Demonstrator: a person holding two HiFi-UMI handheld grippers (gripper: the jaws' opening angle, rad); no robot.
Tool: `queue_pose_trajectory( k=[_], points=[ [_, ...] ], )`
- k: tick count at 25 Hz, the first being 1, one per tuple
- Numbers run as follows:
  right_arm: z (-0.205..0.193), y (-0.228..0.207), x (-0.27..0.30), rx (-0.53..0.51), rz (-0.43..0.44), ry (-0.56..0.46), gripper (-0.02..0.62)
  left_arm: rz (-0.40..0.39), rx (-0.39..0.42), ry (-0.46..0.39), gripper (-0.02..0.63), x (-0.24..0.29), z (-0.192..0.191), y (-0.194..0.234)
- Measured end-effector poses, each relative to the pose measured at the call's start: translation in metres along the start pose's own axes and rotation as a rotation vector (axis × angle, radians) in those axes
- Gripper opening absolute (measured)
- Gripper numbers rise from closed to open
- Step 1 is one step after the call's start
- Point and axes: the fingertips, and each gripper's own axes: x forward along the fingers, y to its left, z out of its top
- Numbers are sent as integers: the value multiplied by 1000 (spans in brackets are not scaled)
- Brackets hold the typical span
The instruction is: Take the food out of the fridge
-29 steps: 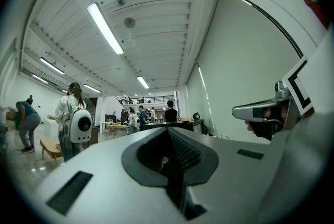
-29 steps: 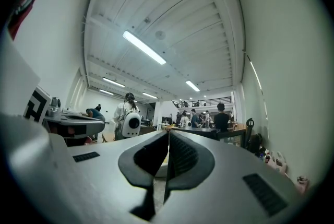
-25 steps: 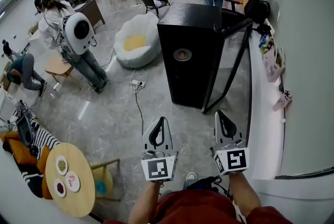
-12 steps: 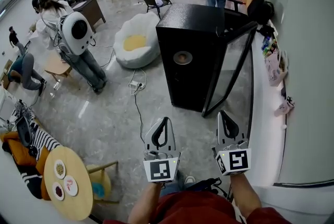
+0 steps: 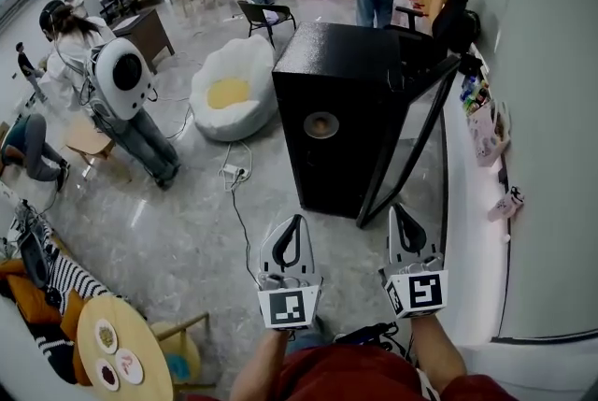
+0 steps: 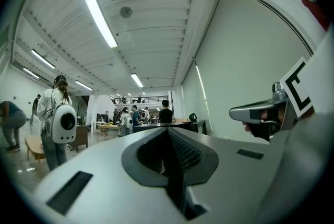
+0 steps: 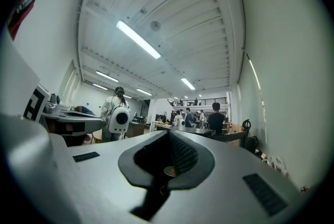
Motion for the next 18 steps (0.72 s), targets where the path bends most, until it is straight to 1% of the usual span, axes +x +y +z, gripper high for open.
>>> queue_pose_trajectory(
  k=[7,14,18],
  points=[
    [3,9,52,-4,-21,8,23,-30,-11,-2,14,42,1,36],
    [7,30,99,10,-48,4,23,-51,-10,-18,14,69,3,79],
    [11,43,123,-13,-45,-1,23,-62,-14,-21,14,84,1,103]
  ],
)
